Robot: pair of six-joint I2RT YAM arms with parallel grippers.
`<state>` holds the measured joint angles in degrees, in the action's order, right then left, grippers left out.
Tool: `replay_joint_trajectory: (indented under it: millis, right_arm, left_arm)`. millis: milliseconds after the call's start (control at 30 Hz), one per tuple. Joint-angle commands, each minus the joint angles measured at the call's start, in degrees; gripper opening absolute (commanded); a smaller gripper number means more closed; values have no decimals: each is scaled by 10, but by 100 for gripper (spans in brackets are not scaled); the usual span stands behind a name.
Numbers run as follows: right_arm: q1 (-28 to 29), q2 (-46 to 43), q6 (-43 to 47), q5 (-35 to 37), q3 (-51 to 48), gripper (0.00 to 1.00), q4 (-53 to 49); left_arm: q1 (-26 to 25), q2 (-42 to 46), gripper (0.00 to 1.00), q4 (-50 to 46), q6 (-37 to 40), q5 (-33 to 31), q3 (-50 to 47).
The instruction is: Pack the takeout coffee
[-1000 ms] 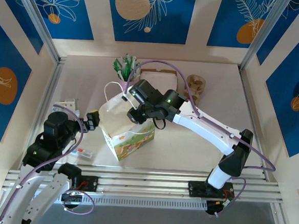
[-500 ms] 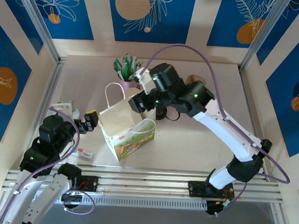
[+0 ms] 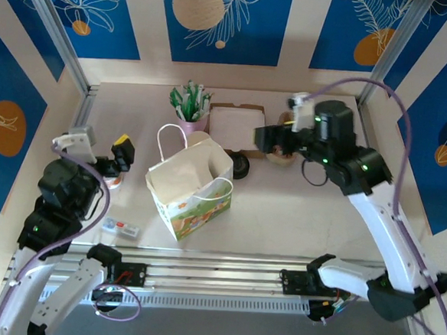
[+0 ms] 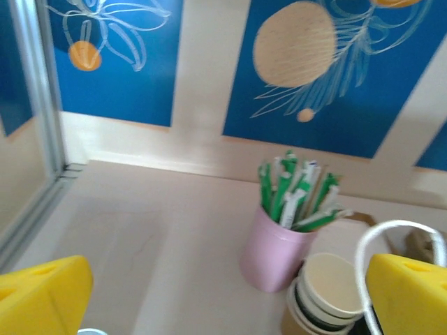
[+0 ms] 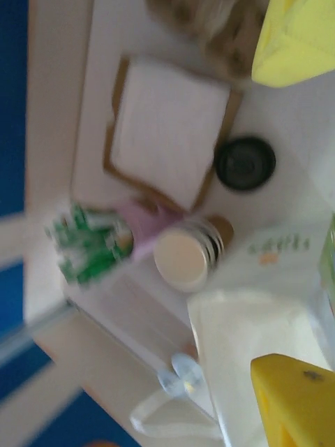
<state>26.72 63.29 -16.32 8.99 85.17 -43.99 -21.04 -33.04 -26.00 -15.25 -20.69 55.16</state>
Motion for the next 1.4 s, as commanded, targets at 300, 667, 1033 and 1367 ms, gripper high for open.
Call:
replay_joint_trajectory:
  millis: [300,667,1033,1367]
  right_arm:
    - [-196,-154,-56,155,-341,99,215]
    - [-282,-58,-24,159,-555,99,536]
    - [-289,125,67,94,-541,99,733]
    - [-288,92,76,71,-573,99,741]
  left_arm:
    - [141,-172,100,-52,-51,-6,67]
    - [168,-241,100,203,26,-71,-125]
    - [169,-376,100,493,86,-65,-261]
    - [169,-498,100,694,113,-14,-320]
